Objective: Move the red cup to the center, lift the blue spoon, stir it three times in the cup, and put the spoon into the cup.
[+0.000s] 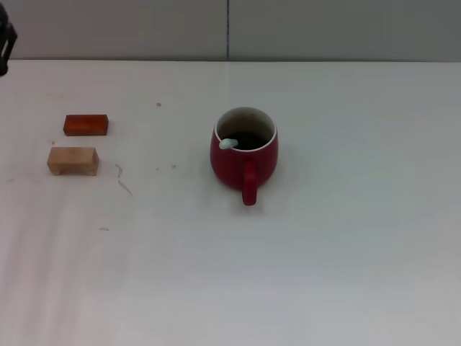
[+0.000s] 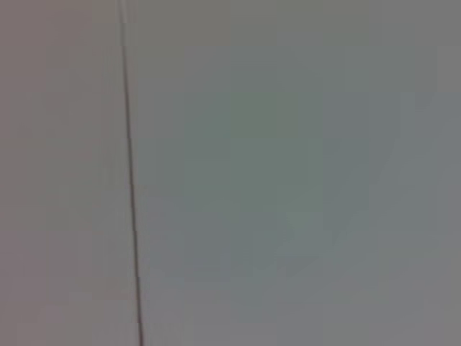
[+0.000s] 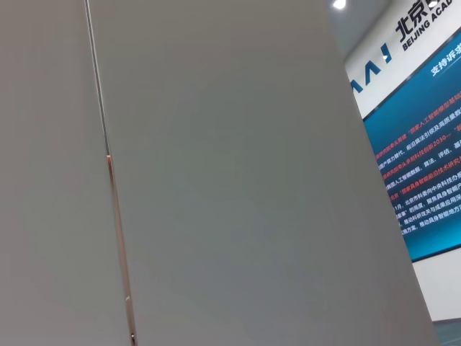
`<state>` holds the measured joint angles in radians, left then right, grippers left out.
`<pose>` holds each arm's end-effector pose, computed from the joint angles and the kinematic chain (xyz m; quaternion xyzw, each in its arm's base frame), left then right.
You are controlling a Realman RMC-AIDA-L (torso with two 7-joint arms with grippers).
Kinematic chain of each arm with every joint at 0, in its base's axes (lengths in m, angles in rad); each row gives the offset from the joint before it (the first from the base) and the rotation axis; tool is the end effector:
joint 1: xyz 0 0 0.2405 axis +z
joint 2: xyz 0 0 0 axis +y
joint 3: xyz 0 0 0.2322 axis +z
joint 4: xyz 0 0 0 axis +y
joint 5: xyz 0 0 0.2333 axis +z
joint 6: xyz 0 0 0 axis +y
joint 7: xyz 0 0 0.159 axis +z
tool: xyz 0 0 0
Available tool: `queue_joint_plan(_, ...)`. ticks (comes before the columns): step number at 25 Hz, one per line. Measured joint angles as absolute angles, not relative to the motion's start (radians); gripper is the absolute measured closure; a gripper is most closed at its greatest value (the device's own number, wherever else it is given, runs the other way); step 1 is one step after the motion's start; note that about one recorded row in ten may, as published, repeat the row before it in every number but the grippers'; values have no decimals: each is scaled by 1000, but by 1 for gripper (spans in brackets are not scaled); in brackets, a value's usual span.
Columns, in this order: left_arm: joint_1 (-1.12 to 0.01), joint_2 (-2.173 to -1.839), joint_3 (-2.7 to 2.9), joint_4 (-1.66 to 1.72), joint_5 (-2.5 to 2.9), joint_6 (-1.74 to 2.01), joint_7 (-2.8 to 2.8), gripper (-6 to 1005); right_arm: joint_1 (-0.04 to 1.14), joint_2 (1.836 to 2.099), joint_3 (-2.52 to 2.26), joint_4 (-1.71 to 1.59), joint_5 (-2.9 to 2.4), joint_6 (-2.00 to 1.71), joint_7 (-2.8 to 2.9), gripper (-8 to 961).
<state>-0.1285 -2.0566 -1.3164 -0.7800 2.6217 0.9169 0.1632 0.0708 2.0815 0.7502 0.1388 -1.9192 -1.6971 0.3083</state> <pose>-0.2934 0.3563 0.0432 -0.6224 -0.1838 -0.2899 0.7034 0.3875 0.1928 0.0627 -0.4774 0.2330 0.3855 0.7544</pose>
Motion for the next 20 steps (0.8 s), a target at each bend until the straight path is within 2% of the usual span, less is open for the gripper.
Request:
queue_joint_plan(3, -202, -2067, -1309, -510, 2616, 1083, 92, 186, 71, 2082, 749, 139, -1919, -1701, 308, 199)
queue_joint_plan(8, -236, -2065, -1320, -357, 2614, 1122, -77, 186, 72, 2083, 746, 138, -1919, -1703, 298, 199)
queue_joint_plan(20, -249, -2065, -1324, -294, 2614, 1124, -73, 186, 74, 2084, 737, 138, -1919, -1703, 294, 199)
